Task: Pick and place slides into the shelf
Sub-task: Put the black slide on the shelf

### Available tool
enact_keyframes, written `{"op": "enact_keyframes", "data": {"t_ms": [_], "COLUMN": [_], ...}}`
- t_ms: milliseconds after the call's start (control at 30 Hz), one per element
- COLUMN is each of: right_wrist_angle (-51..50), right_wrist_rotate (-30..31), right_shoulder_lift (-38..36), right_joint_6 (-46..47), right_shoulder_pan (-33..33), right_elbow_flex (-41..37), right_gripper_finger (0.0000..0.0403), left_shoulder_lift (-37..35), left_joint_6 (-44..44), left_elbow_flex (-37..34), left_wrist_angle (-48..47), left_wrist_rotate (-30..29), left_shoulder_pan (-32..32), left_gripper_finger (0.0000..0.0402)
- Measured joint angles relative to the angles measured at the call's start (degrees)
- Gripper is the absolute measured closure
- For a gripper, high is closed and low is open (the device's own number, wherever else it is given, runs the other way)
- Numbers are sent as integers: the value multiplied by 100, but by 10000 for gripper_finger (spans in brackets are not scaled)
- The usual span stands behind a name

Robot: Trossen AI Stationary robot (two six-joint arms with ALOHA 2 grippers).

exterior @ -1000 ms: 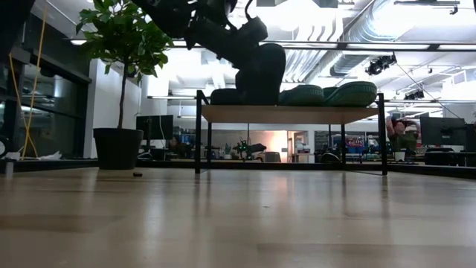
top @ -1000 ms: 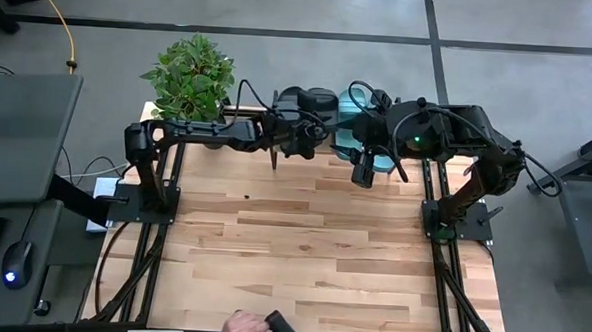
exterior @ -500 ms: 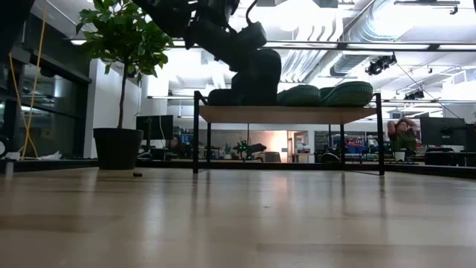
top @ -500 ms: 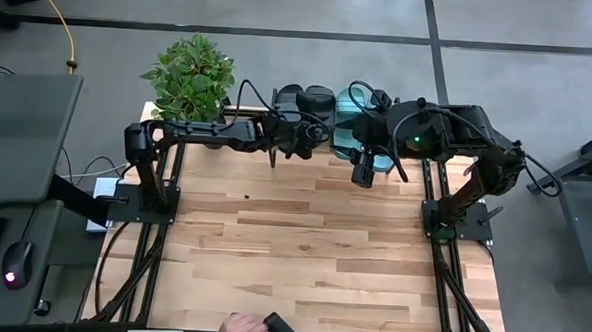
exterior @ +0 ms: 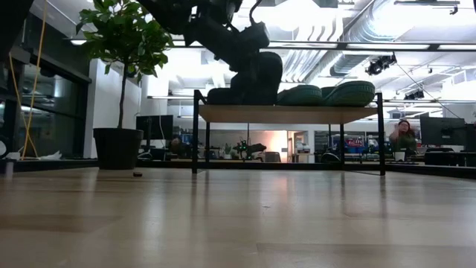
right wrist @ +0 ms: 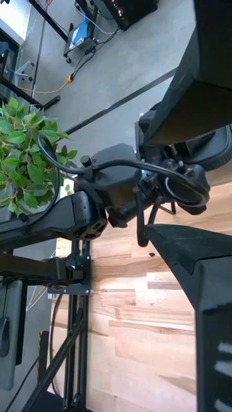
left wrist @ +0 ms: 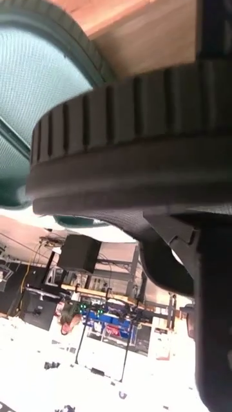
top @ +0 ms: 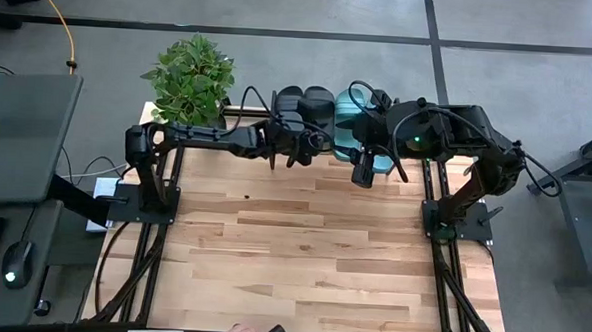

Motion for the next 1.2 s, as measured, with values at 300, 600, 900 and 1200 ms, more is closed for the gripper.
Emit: {"op": "enact_keyframes", "data": {"t_ms": [300,600,900,1200], "right_wrist_angle": [2,10,16,22], "right_wrist_rotate": [0,4,22,22], "right_shoulder_lift": [17,111,140,140], "right_joint_6": [0,-11,-20,-18], "right_shoulder_pan": [-1,0,-2,-2], "right_elbow_flex": [0,0,0,0], "right_gripper_finger": [201,201,201,201], "left_shoulder_lift": [7,7,7,7], "left_joint_6": [-35,-291,-623,-685], "left_elbow_flex": [-11,-11,224,799], "left_wrist_angle": [-170,-292,-921,-1264], "left_wrist_rotate": [103,94,31,-58], "left_shoulder_pan": [-14,-48,-320,-915], "left_gripper_finger": [204,121,109,114]}}
